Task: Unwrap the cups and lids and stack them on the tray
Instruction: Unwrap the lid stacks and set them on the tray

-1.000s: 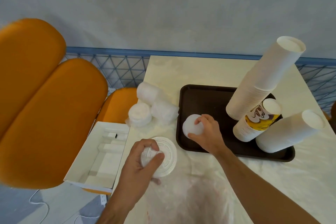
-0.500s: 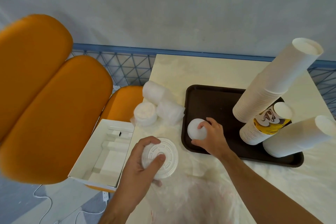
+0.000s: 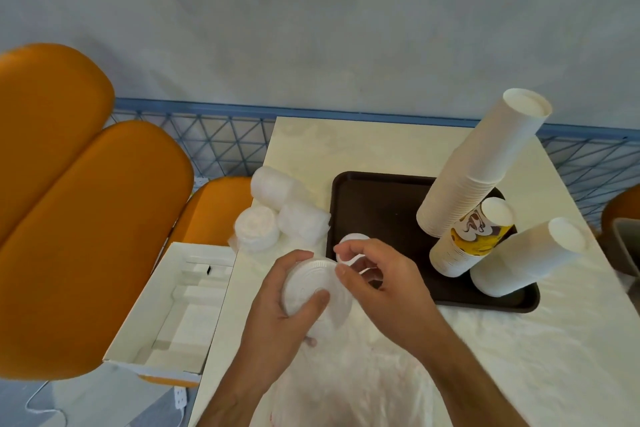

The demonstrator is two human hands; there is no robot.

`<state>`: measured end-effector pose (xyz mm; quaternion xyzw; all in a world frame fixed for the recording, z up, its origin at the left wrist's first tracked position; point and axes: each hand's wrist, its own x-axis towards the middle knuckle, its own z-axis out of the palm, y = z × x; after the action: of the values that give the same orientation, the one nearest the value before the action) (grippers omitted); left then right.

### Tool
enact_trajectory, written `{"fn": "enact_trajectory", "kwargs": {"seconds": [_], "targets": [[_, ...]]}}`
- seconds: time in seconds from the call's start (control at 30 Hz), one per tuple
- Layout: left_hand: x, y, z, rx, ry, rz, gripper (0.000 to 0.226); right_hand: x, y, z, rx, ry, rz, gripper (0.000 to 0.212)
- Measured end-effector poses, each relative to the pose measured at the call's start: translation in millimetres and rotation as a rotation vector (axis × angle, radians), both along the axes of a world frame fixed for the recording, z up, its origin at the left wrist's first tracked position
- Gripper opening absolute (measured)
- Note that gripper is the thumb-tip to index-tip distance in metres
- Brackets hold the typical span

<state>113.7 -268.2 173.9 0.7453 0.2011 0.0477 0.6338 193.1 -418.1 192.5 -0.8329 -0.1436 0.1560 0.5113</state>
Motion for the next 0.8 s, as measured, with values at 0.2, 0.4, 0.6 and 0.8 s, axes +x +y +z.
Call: {"fn": "enact_trajectory", "kwargs": {"seconds": [0.2,0.4,0.6,0.8], "targets": [[8,-14,6,0.043,-0.049,-0.043,0.044,-6,-16,9,-0.104,0.004,-0.034,0.022],[13,-26,7,0.094,-0.047,-0.051,0.041,-7,-28,14,-0.102,0.027,-0.092,0.02],[15,-32,5,0.118,-0.062,-0.054,0.043,-10,-34,11,-0.094,0.035,-0.135,0.024],[16,-35,3,0.139,-0.047,-0.072,0.042,-9,-37,12,-0.083,0.048,-0.182,0.012]]}}
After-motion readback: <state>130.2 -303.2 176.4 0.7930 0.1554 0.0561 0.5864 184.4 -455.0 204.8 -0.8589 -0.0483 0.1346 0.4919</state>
